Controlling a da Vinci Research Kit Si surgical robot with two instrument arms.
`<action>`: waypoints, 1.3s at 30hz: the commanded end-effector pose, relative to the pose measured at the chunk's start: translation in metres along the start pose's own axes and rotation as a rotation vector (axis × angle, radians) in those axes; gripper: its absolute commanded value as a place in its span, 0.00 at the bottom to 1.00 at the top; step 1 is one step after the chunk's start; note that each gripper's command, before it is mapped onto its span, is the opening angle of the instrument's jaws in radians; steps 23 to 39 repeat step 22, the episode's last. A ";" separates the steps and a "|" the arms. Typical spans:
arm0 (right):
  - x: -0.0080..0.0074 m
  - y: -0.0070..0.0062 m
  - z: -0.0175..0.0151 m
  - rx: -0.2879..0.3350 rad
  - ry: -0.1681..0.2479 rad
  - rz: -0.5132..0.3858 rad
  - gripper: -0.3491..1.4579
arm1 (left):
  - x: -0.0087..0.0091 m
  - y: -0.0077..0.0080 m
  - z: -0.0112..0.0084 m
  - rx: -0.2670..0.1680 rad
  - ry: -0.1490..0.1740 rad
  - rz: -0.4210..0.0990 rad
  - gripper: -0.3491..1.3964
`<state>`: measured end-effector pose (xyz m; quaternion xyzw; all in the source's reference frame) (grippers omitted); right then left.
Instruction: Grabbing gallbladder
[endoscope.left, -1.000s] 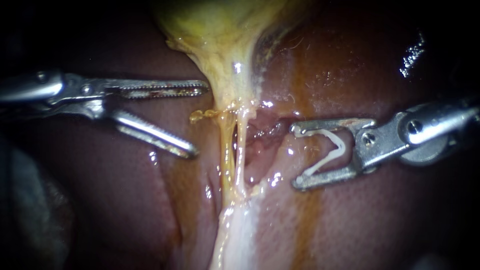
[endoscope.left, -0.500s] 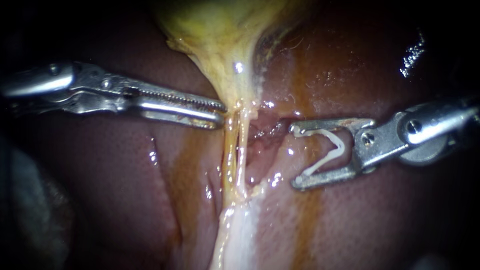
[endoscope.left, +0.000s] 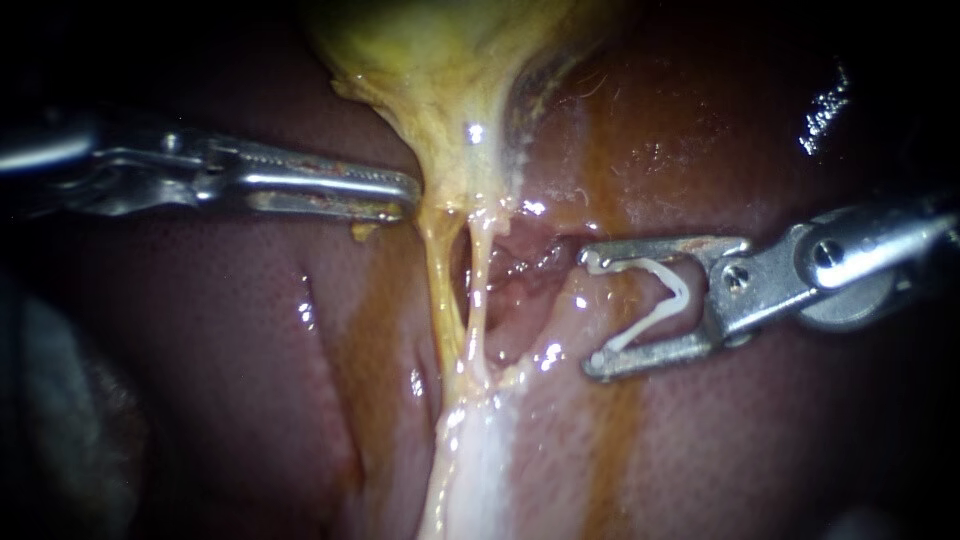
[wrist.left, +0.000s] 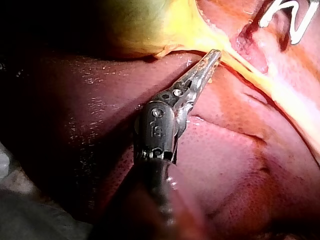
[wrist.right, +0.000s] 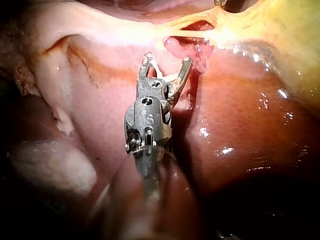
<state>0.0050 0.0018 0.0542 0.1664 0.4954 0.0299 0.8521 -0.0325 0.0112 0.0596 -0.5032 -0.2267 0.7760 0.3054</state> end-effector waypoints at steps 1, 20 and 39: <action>0.0000 0.0000 0.0000 0.000 0.000 0.000 0.47 | 0.0006 0.0000 -0.0005 0.005 0.003 -0.003 0.00; 0.0000 0.0000 0.0000 0.000 0.000 0.000 0.47 | 0.0024 -0.0005 -0.0035 0.029 0.006 -0.019 0.00; 0.0000 0.0000 0.0000 0.000 0.000 0.000 0.47 | 0.0024 -0.0005 -0.0034 0.030 0.006 -0.019 0.00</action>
